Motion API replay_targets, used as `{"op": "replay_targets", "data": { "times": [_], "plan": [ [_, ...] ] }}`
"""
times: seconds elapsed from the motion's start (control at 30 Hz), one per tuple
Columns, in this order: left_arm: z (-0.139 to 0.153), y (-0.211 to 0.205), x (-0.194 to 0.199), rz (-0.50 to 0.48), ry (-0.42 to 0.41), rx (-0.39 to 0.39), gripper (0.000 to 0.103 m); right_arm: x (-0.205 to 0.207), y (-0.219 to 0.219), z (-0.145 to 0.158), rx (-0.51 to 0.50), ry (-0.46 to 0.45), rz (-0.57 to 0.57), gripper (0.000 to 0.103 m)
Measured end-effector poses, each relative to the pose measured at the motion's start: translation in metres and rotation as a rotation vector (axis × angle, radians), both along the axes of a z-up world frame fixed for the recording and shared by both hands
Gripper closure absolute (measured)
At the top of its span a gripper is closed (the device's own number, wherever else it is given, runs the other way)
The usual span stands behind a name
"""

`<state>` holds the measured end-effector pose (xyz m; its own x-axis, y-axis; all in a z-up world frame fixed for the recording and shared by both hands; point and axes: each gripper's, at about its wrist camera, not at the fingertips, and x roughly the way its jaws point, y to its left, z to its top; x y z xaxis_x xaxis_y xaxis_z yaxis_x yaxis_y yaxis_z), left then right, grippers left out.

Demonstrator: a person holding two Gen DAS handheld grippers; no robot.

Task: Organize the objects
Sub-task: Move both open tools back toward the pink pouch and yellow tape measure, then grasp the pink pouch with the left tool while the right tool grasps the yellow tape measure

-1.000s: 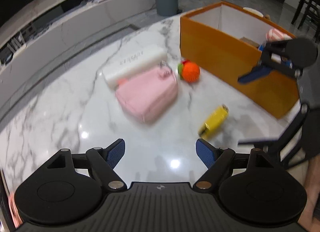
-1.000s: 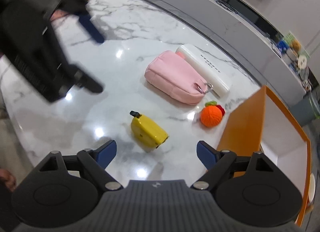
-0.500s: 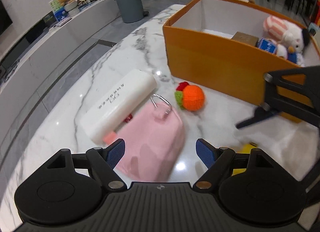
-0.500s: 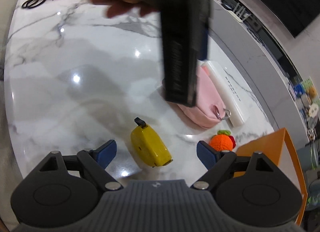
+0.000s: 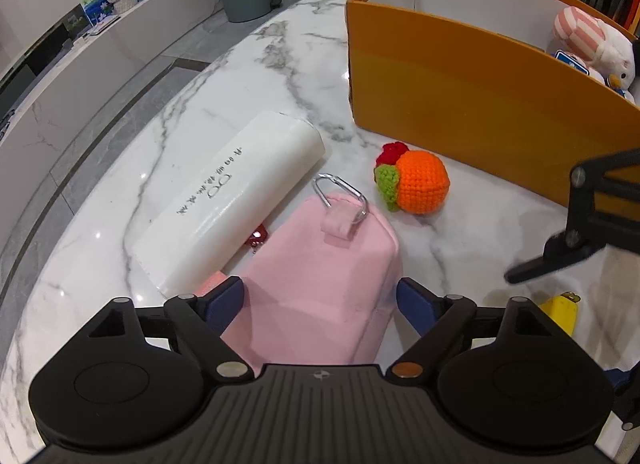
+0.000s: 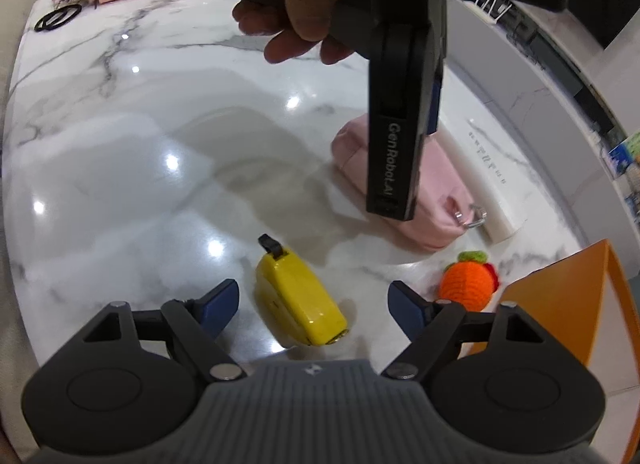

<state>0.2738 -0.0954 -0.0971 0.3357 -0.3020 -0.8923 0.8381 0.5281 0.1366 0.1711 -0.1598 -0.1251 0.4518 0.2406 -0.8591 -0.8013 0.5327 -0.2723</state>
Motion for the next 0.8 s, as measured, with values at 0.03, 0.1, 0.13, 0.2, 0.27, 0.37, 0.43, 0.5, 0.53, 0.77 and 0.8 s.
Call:
{"op": "replay_targets", "data": {
  "times": [0.03, 0.1, 0.13, 0.2, 0.27, 0.37, 0.43, 0.5, 0.53, 0.77, 0.8],
  "plan": [
    [-0.002, -0.001, -0.002, -0.006, 0.001, 0.009, 0.003, 0.0, 0.002, -0.002, -0.004, 0.009, 0.001, 0.028],
    [-0.006, -0.004, -0.007, -0.024, -0.019, 0.033, 0.003, 0.001, 0.004, -0.007, -0.021, 0.024, 0.002, 0.043],
    [-0.007, -0.005, -0.011, -0.036, -0.031, 0.047, 0.003, 0.0, 0.005, -0.01, -0.032, 0.027, 0.004, 0.046],
    [-0.011, -0.009, -0.016, -0.052, -0.052, 0.076, 0.003, -0.002, 0.006, -0.012, -0.046, 0.024, 0.008, 0.056],
    [-0.012, -0.009, -0.018, -0.043, -0.04, 0.075, 0.006, -0.003, 0.006, -0.012, -0.036, 0.031, -0.004, 0.066],
    [-0.007, -0.004, -0.014, 0.025, -0.009, 0.032, 0.025, -0.002, 0.003, -0.01, -0.004, 0.085, -0.031, 0.081],
    [-0.003, 0.001, -0.011, 0.059, 0.032, -0.012, 0.042, -0.004, 0.001, -0.009, 0.001, 0.091, -0.062, 0.081],
    [-0.001, 0.004, -0.014, 0.072, 0.046, -0.023, 0.049, -0.006, -0.002, -0.008, 0.009, 0.094, -0.088, 0.081],
    [-0.001, 0.005, -0.017, 0.077, 0.048, -0.02, 0.052, -0.006, -0.004, -0.007, 0.014, 0.099, -0.1, 0.081],
    [0.01, 0.024, -0.044, 0.12, 0.029, -0.08, 0.073, -0.008, -0.018, 0.002, 0.064, 0.127, -0.199, 0.081],
    [0.013, 0.027, -0.047, 0.126, 0.021, -0.094, 0.074, -0.009, -0.021, 0.004, 0.07, 0.127, -0.211, 0.081]
  ]
}}
